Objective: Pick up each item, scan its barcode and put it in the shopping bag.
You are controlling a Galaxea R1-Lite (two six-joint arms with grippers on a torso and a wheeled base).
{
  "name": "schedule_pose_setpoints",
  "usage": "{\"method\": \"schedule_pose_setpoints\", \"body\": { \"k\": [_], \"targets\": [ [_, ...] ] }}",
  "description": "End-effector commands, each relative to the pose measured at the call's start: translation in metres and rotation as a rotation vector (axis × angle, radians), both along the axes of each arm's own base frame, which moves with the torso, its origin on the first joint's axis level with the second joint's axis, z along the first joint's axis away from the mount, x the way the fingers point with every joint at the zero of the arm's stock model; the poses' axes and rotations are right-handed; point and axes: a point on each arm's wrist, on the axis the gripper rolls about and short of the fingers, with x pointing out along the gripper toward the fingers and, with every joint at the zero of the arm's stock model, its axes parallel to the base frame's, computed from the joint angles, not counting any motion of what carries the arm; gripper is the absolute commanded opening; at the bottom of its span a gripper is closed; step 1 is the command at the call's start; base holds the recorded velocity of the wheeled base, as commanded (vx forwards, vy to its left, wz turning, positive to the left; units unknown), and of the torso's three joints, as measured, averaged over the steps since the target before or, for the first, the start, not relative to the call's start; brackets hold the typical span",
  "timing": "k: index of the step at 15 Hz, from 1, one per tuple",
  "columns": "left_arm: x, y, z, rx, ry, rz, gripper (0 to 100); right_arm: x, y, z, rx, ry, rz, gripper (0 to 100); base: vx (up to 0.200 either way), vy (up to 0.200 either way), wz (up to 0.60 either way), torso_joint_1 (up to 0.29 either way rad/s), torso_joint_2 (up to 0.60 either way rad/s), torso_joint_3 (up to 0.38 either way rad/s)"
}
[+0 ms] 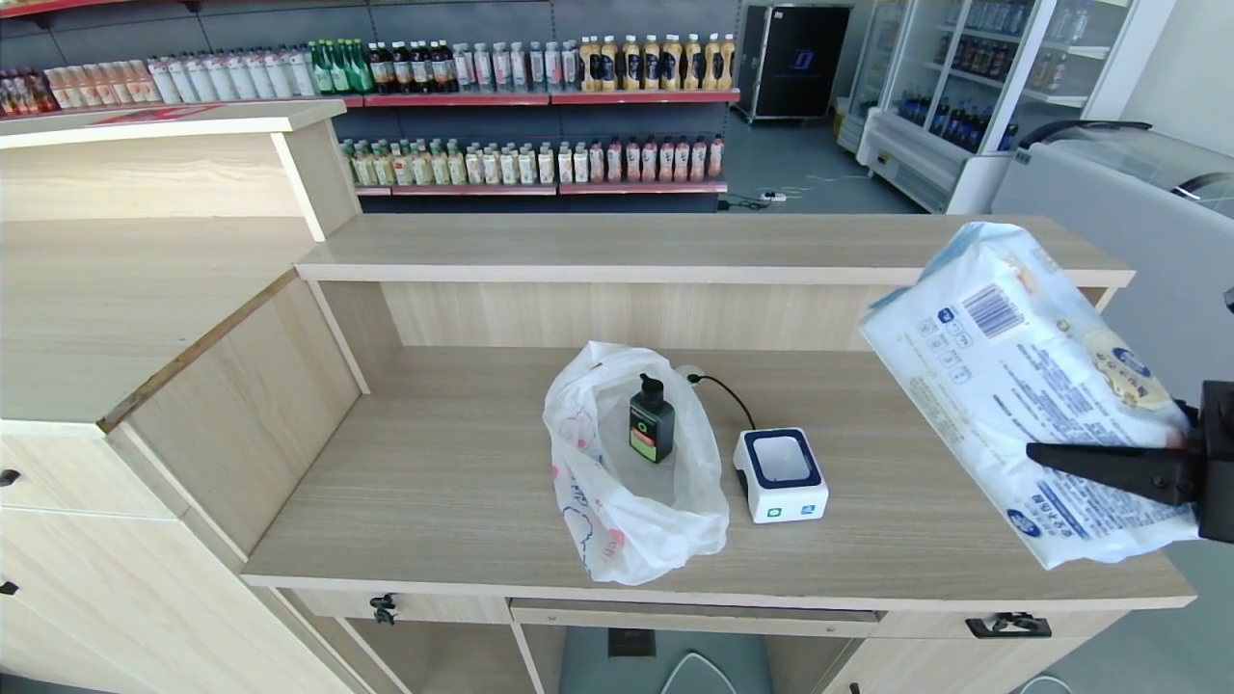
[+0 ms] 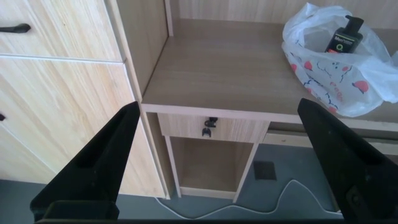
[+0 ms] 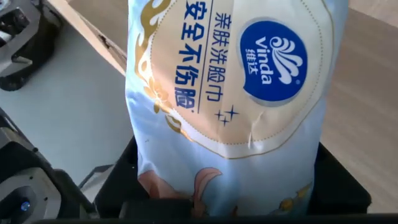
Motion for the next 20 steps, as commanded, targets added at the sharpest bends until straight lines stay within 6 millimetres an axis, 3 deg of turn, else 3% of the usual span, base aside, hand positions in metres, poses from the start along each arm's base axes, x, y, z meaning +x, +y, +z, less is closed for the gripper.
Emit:
{"method": "schedule_pose_setpoints", "body": {
  "k": [1,5,9,14,20],
  "targets": [
    [0.000,0.000,0.000,-0.001,0.000,0.001,100,-0.026,0.028,0.015,0.010,0.016,0.116,0,0.000,0.000,0.00,0.000,0.00,0.000],
    [0.000,0.000,0.000,-0.001,0.000,0.001,100,-0.044,0.050,0.023,0.006,0.058,0.267,0,0.000,0.000,0.00,0.000,0.00,0.000],
    [0.000,0.000,0.000,-0.001,0.000,0.000,100,-0.056,0.058,0.026,-0.008,0.056,0.291,0,0.000,0.000,0.00,0.000,0.00,0.000],
    [0.000,0.000,0.000,-0.001,0.000,0.001,100,-0.085,0.076,0.038,0.023,0.083,0.414,0,0.000,0.000,0.00,0.000,0.00,0.000],
    [0.000,0.000,0.000,-0.001,0.000,0.000,100,-0.104,0.075,0.046,0.107,0.149,0.383,0,0.000,0.000,0.00,0.000,0.00,0.000]
  ]
}}
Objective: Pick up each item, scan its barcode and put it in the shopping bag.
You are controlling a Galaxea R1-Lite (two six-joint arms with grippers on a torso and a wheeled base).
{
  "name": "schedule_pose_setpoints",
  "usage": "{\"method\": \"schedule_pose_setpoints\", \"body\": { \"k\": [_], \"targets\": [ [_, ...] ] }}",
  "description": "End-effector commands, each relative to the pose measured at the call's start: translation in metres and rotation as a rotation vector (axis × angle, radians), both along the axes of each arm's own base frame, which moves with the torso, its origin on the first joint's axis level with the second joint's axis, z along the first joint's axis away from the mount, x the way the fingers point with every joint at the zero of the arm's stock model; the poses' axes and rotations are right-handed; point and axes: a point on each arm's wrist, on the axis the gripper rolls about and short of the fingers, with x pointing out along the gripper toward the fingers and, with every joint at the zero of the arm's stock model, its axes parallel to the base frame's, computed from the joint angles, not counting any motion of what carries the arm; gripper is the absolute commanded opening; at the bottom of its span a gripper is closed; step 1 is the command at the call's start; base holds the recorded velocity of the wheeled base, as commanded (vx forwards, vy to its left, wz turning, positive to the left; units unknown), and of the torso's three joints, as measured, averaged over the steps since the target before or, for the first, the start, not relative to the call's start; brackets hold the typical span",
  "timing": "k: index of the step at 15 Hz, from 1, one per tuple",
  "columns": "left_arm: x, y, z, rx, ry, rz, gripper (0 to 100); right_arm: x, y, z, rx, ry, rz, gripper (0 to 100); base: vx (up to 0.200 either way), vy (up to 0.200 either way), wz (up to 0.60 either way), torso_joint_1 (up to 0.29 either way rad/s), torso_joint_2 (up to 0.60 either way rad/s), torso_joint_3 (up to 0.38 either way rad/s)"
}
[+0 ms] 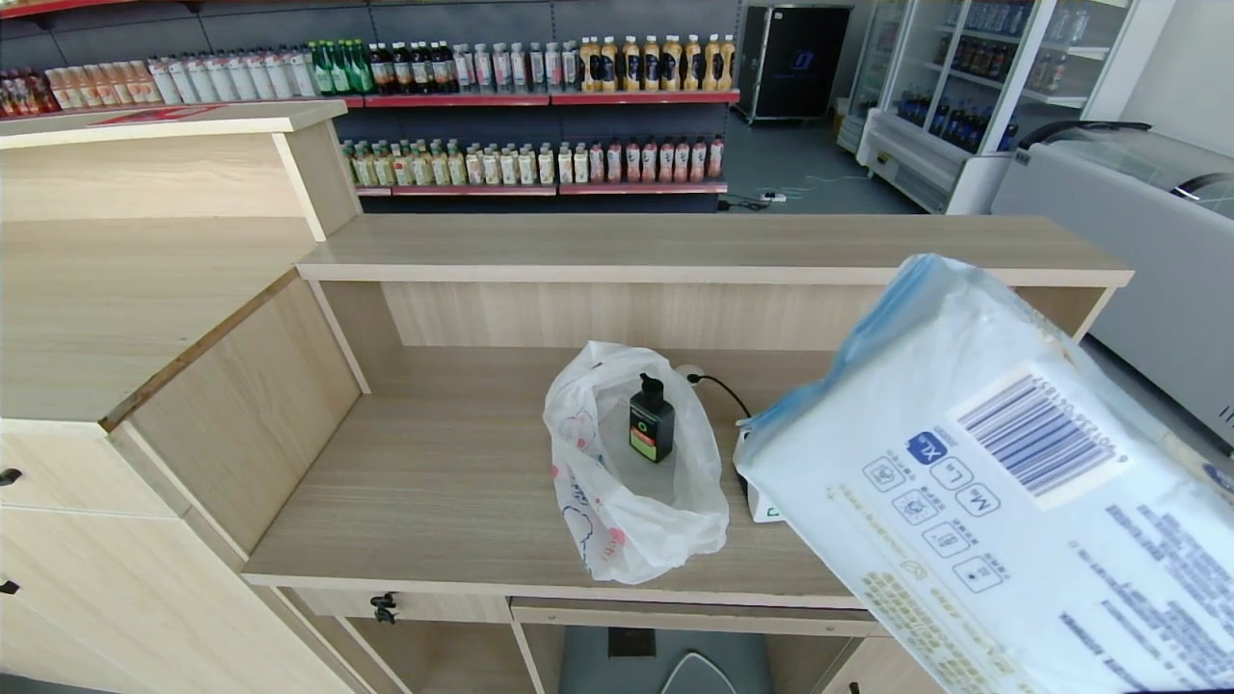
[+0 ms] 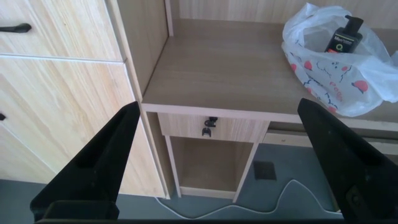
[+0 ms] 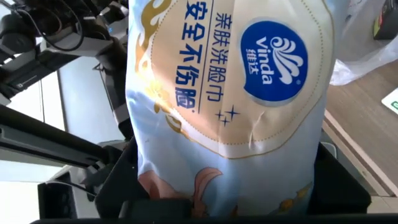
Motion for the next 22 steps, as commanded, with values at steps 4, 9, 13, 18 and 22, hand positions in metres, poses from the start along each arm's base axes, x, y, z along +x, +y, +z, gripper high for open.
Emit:
{"method": "schedule_pose_setpoints", "body": {
  "k": [4,9,13,18,22],
  "targets": [
    [0.000,0.000,0.000,-0.001,0.000,0.001,100,-0.012,0.000,0.018,0.071,-0.018,0.042,0,0.000,0.000,0.00,0.000,0.00,0.000],
    [0.000,0.000,0.000,-0.001,0.000,0.001,100,-0.009,0.020,0.020,0.051,-0.009,0.184,0,0.000,0.000,0.00,0.000,0.00,0.000],
    [0.000,0.000,0.000,-0.001,0.000,0.001,100,-0.004,0.025,0.015,0.021,-0.009,0.199,0,0.000,0.000,0.00,0.000,0.00,0.000],
    [0.000,0.000,0.000,-0.001,0.000,-0.001,100,0.003,0.026,0.017,0.021,-0.001,0.163,0,0.000,0.000,0.00,0.000,0.00,0.000],
    [0.000,0.000,0.000,-0.001,0.000,0.001,100,0.001,0.023,0.018,0.027,-0.012,0.158,0,0.000,0.000,0.00,0.000,0.00,0.000]
  ]
}}
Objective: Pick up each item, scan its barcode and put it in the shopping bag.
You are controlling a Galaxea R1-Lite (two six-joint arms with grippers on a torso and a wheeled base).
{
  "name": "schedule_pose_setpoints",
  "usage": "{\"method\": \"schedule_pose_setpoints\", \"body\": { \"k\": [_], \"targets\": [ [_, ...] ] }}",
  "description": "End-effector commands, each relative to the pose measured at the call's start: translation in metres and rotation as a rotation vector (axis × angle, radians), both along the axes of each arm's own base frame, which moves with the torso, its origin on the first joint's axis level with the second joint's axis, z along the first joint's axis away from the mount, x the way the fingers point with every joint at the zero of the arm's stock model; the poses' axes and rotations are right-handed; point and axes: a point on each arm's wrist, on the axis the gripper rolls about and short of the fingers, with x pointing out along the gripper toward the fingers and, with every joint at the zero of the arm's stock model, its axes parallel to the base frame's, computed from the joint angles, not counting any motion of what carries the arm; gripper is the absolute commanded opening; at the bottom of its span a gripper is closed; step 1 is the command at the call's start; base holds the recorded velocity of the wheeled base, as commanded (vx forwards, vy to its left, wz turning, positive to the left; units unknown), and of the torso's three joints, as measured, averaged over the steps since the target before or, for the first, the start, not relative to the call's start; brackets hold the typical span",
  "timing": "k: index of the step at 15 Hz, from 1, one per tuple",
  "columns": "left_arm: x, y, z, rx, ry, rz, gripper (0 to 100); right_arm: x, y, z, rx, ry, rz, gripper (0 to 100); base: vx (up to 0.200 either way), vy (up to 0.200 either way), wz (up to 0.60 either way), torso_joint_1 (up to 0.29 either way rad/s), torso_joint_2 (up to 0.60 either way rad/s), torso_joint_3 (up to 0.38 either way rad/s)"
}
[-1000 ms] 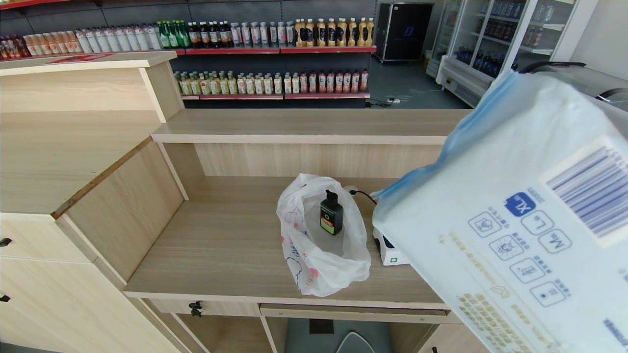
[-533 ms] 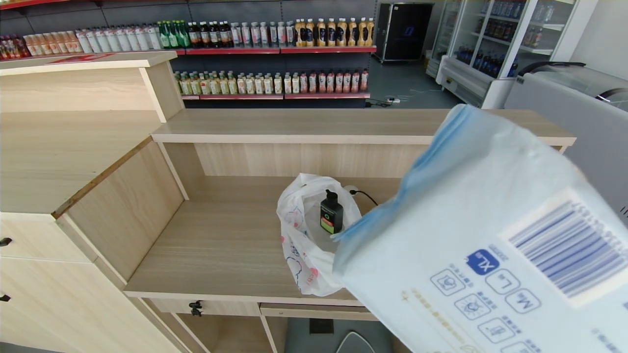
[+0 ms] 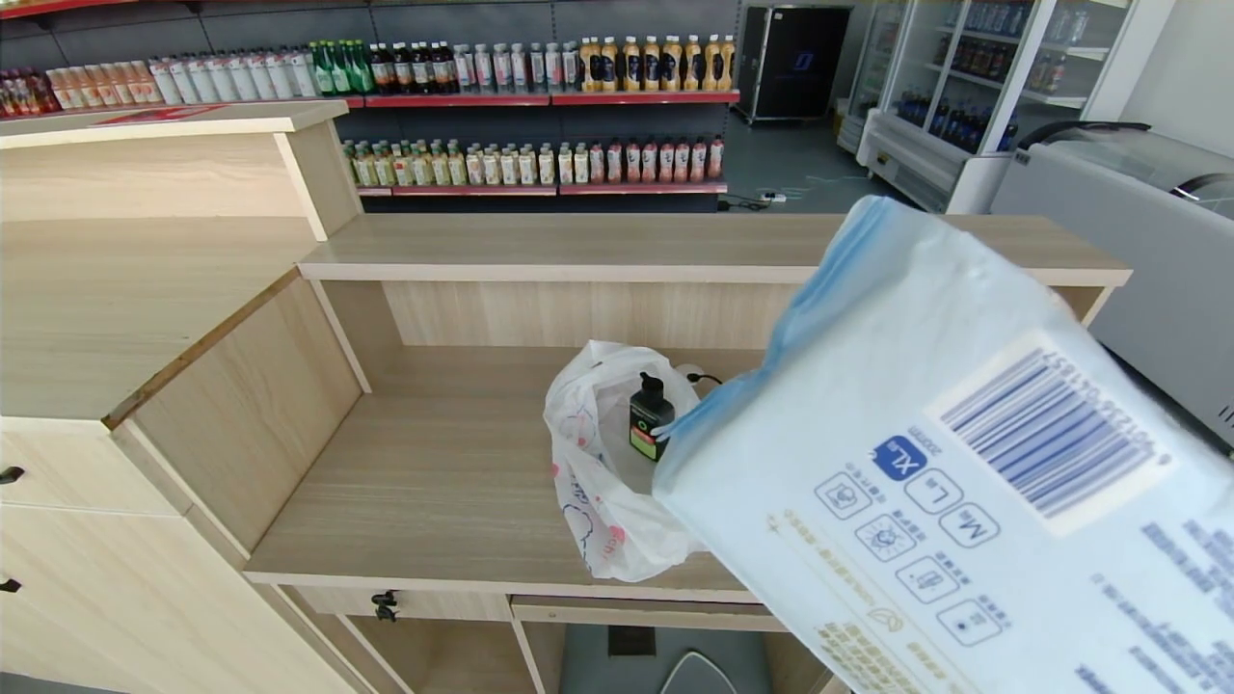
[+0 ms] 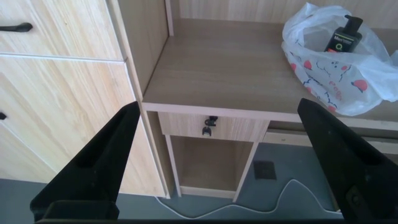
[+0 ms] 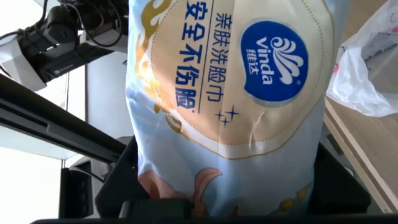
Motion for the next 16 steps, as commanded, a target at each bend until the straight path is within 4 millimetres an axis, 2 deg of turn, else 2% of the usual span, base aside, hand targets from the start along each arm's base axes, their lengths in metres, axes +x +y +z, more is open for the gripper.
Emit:
{"method": "schedule_pose_setpoints", "body": {
  "k": [1,5,12,14,15,16],
  "targets": [
    [0.000,0.000,0.000,0.000,0.000,0.001,100,-0.003,-0.003,0.000,0.005,-0.006,-0.001,0,0.000,0.000,0.00,0.000,0.00,0.000],
    [0.000,0.000,0.000,0.000,0.000,0.001,100,-0.012,-0.015,-0.006,0.011,-0.009,-0.034,0,0.000,0.000,0.00,0.000,0.00,0.000],
    [0.000,0.000,0.000,0.000,0.000,0.001,100,-0.010,-0.014,-0.006,0.013,-0.010,-0.040,0,0.000,0.000,0.00,0.000,0.00,0.000],
    [0.000,0.000,0.000,0.000,0.000,0.001,100,-0.002,-0.015,-0.005,0.014,-0.044,-0.084,0,0.000,0.000,0.00,0.000,0.00,0.000],
    [0.000,0.000,0.000,0.000,0.000,0.001,100,0.009,-0.016,-0.006,0.011,-0.096,-0.139,0,0.000,0.000,0.00,0.000,0.00,0.000],
    [0.000,0.000,0.000,0.000,0.000,0.001,100,0.027,-0.022,-0.007,-0.016,-0.180,-0.271,0,0.000,0.000,0.00,0.000,0.00,0.000]
  ]
}}
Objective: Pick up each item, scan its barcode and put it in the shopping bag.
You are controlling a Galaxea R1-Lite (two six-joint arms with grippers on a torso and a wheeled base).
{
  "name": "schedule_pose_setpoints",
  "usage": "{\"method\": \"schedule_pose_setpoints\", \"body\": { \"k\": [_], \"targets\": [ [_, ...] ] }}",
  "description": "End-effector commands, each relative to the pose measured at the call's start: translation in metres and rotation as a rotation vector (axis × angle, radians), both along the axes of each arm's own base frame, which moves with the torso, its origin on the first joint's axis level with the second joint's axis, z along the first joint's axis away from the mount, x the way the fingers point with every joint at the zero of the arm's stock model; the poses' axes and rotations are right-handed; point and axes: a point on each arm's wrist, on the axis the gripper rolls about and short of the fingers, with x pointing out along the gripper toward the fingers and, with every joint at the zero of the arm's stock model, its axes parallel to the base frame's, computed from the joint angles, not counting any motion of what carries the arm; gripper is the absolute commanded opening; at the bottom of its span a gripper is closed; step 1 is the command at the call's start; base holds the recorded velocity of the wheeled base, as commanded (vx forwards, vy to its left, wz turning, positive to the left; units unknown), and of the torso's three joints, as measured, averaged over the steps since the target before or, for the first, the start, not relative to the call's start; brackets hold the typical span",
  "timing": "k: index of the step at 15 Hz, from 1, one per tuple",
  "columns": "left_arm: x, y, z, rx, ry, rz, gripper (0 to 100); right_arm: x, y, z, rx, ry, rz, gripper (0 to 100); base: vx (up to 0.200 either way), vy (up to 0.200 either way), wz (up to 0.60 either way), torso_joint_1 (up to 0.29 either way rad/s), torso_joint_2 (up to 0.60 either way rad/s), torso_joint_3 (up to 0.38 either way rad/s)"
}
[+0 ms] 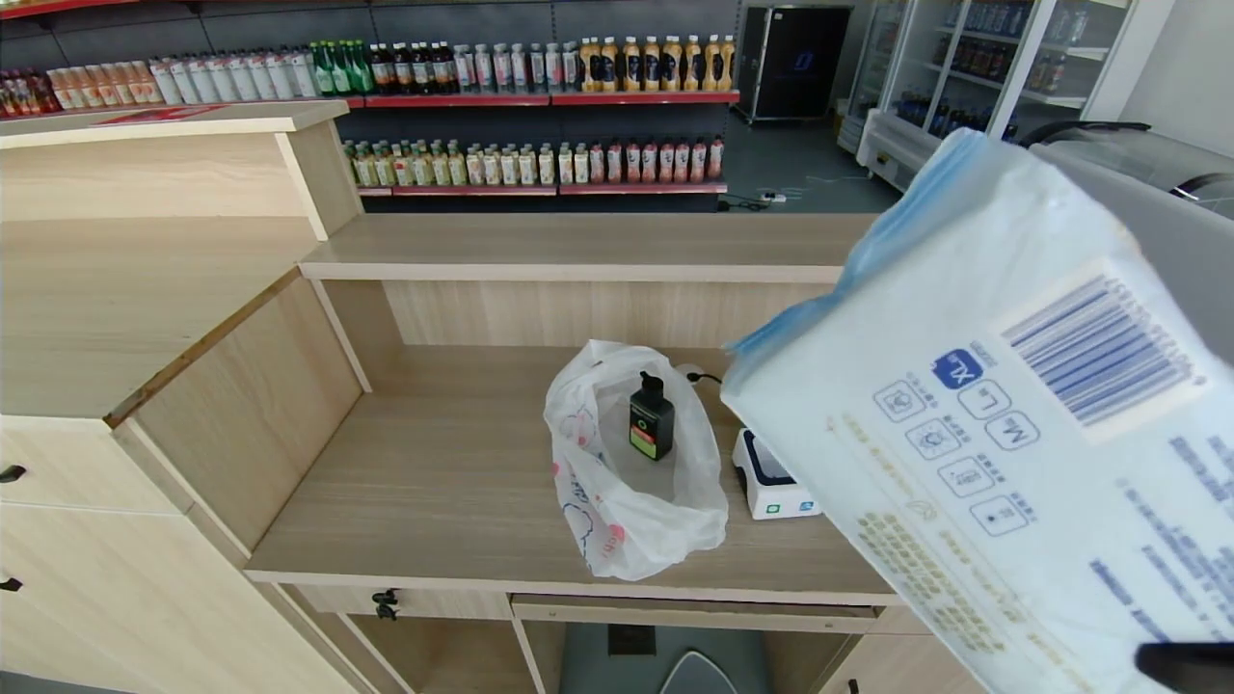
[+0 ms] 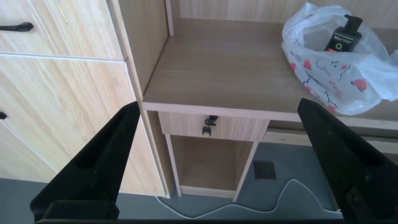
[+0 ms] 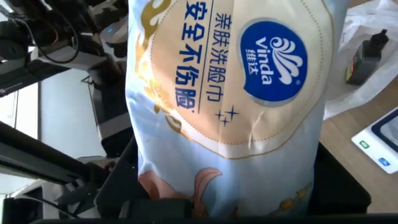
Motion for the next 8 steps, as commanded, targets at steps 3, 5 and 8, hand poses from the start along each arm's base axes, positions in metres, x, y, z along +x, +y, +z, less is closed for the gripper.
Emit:
{"method": "schedule_pose_setpoints", "body": {
  "k": [3,5,8],
  "targets": [
    [0.000,0.000,0.000,0.000,0.000,0.001,100,0.088,-0.041,-0.021,-0.211,-0.329,-0.588,0,0.000,0.000,0.00,0.000,0.00,0.000],
    [0.000,0.000,0.000,0.000,0.000,0.000,100,0.101,-0.068,-0.042,-0.315,-0.504,-0.746,0,0.000,0.000,0.00,0.000,0.00,0.000],
    [0.000,0.000,0.000,0.000,0.000,0.001,100,0.103,-0.097,-0.061,-0.379,-0.539,-0.885,0,0.000,0.000,0.00,0.000,0.00,0.000]
  ]
}}
